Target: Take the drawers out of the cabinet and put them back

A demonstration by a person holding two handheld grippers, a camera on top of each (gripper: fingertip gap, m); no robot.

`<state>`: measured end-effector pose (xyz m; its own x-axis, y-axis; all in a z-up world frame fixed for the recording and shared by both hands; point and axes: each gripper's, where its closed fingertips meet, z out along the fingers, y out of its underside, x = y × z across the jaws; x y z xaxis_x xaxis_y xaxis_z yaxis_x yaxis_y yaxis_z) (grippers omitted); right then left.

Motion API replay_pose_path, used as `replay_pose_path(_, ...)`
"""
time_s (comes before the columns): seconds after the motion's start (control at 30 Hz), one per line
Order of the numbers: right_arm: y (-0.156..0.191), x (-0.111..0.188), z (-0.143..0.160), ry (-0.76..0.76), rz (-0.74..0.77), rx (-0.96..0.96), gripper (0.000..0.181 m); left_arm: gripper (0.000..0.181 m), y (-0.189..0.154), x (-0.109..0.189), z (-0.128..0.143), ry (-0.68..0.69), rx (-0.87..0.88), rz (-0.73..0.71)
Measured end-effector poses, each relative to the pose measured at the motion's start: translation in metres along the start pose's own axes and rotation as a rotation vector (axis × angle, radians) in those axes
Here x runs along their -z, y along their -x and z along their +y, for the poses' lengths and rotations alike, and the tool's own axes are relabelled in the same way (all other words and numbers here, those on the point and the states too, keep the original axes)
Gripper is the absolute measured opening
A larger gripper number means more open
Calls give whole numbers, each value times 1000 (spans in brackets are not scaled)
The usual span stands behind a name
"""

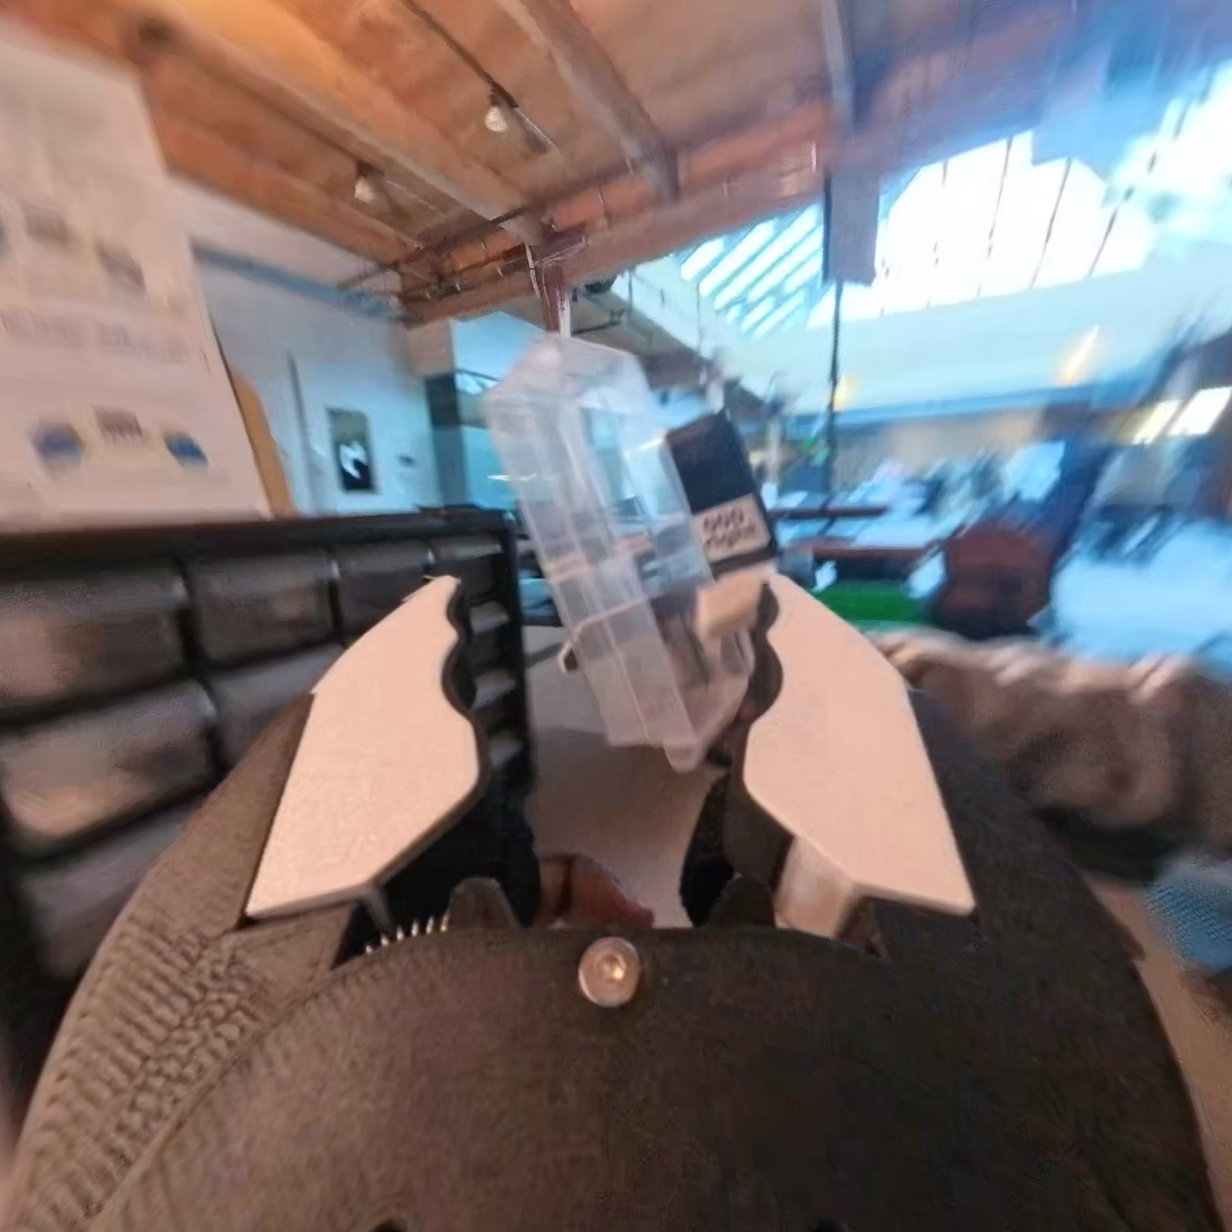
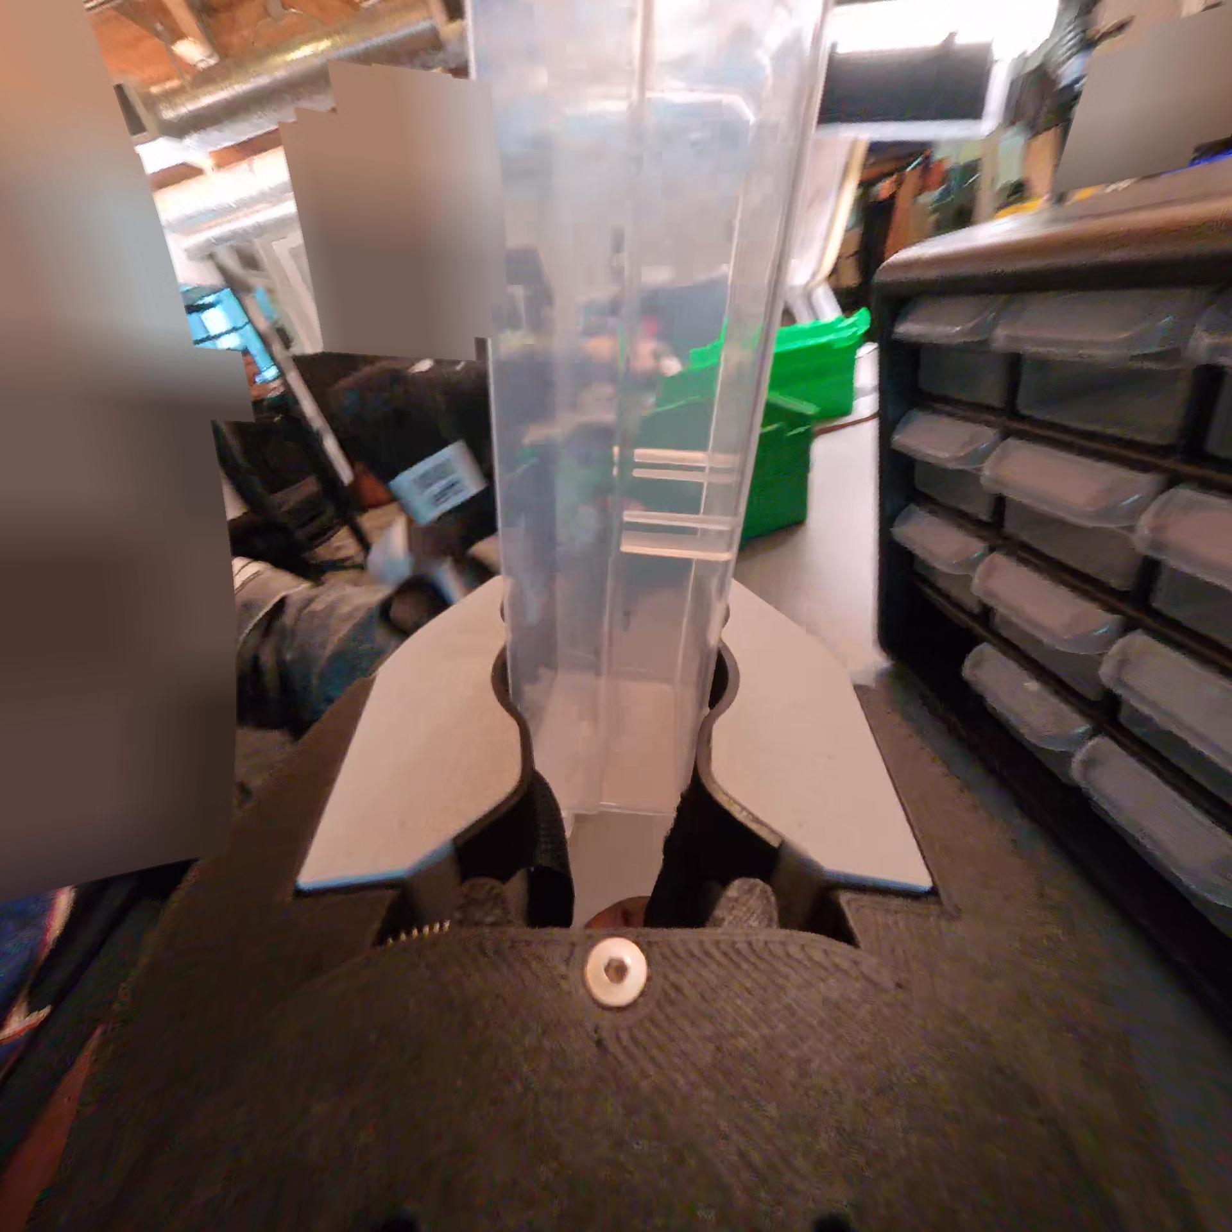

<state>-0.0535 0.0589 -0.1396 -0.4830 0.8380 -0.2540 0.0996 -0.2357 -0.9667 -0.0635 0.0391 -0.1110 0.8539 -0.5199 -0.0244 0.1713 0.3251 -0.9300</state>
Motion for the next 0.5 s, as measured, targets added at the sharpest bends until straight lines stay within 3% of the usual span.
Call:
replay_pose_path(0.1, 23, -10, 26, 139, -162, -47, 54, 92, 3, -1, 9, 11, 405, 131)
replay_pose_path(0.2, 33, -21, 56, 291, -220, -80, 54, 89, -13, -4, 21, 61, 488, 226)
replay_pose_path(0.3, 37, -27, 73, 377, -235, -85, 52, 51, -15, -7, 29, 109, 473, 195)
replay_pose_path(0.37, 34, -31, 69, 352, -211, -96, 53, 51, -7, -6, 25, 70, 517, 165)
replay_pose_path(0.43, 18, -35, 64, 318, -95, -46, 55, 51, 13, -1, 15, -23, 568, 70)
replay_pose_path(0.5, -6, -33, 56, 266, 96, 124, 80, 51, 40, 9, 4, -136, 644, -42)
